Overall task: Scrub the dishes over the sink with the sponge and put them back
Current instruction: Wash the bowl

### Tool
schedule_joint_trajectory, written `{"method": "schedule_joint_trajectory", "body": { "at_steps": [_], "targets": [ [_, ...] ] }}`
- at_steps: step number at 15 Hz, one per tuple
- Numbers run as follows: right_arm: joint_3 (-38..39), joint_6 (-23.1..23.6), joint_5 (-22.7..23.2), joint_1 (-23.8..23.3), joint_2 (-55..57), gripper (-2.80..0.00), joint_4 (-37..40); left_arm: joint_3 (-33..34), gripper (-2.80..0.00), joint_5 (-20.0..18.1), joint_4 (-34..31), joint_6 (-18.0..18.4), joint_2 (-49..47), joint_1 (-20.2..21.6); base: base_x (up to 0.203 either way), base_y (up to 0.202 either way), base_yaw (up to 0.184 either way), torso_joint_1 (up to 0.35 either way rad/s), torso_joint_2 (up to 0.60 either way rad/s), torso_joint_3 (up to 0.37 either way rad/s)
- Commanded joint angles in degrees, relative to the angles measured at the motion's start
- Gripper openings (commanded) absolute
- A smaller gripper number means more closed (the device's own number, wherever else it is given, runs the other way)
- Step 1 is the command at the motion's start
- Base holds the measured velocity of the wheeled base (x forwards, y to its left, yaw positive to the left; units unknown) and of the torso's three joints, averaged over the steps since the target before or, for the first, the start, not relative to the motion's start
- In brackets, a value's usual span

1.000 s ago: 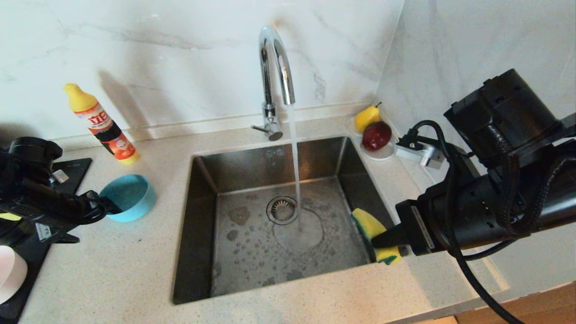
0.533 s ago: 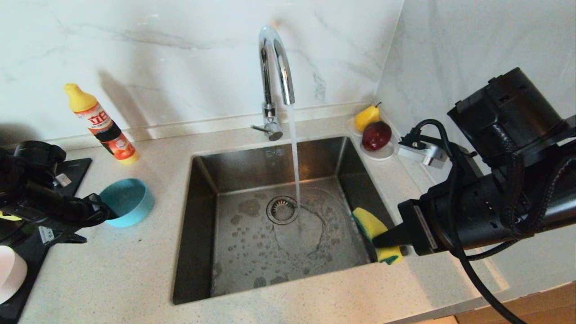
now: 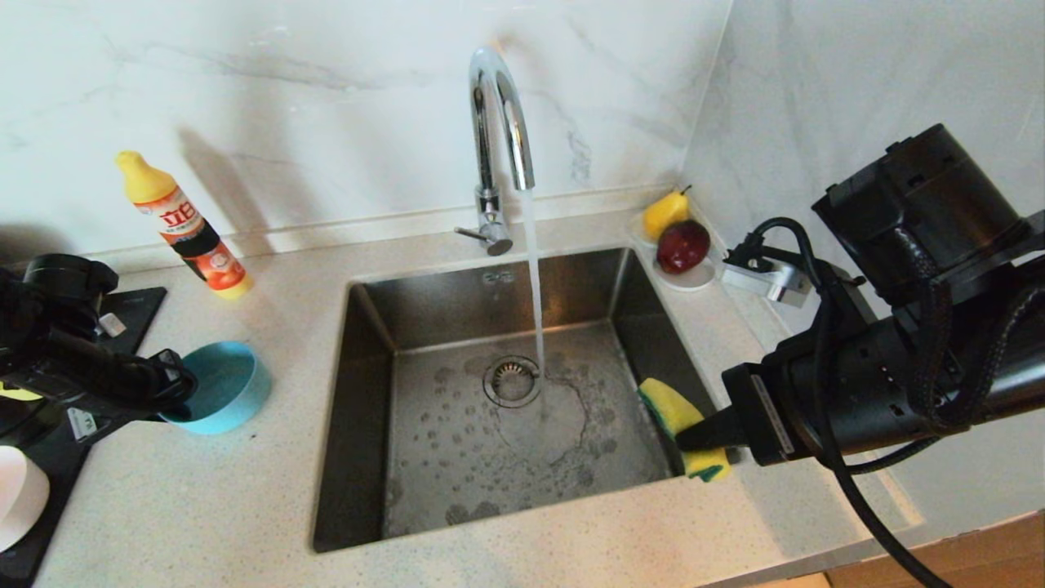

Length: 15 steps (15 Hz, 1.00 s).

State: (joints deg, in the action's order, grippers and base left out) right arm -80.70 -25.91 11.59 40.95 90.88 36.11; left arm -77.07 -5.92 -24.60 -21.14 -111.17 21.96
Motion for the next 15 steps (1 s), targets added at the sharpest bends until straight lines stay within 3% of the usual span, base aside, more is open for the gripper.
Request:
{"method": "schedule_joint_trajectory", "body": {
  "at_steps": [1, 5, 8, 12, 15],
  "targets": [
    [-0.07, -0.11, 0.10, 0.01, 0.23, -2.80, 0.19, -0.01, -2.80, 0.03, -0.19, -0.13, 0.25, 0.01, 0.000, 0.000, 0.000, 0.000, 0.00, 0.000],
    [0.02, -0.11, 0.10, 0.01, 0.09, -2.80, 0.19, -1.17, -2.80, -0.48, -0.90, -2.08, 4.41, -0.05, 0.000, 0.000, 0.000, 0.000, 0.00, 0.000],
    [-0.07, -0.11, 0.10, 0.01, 0.00, -2.80, 0.19, -1.70, -2.80, -0.63, -1.63, -2.96, 9.74, -4.27, 0.000, 0.000, 0.000, 0.000, 0.00, 0.000],
    [-0.14, -0.20, 0.18, 0.69, -0.27, -2.80, 0.13, -7.49, -2.80, 0.68, -7.63, -4.58, 10.86, -15.68, 0.000, 0.000, 0.000, 0.000, 0.00, 0.000],
    [0.02, -0.20, 0.18, 0.80, -0.34, -2.80, -0.25, -11.48, -2.80, 6.55, -8.94, -8.96, 7.57, -26.73, 0.000, 0.000, 0.000, 0.000, 0.00, 0.000]
  ]
}}
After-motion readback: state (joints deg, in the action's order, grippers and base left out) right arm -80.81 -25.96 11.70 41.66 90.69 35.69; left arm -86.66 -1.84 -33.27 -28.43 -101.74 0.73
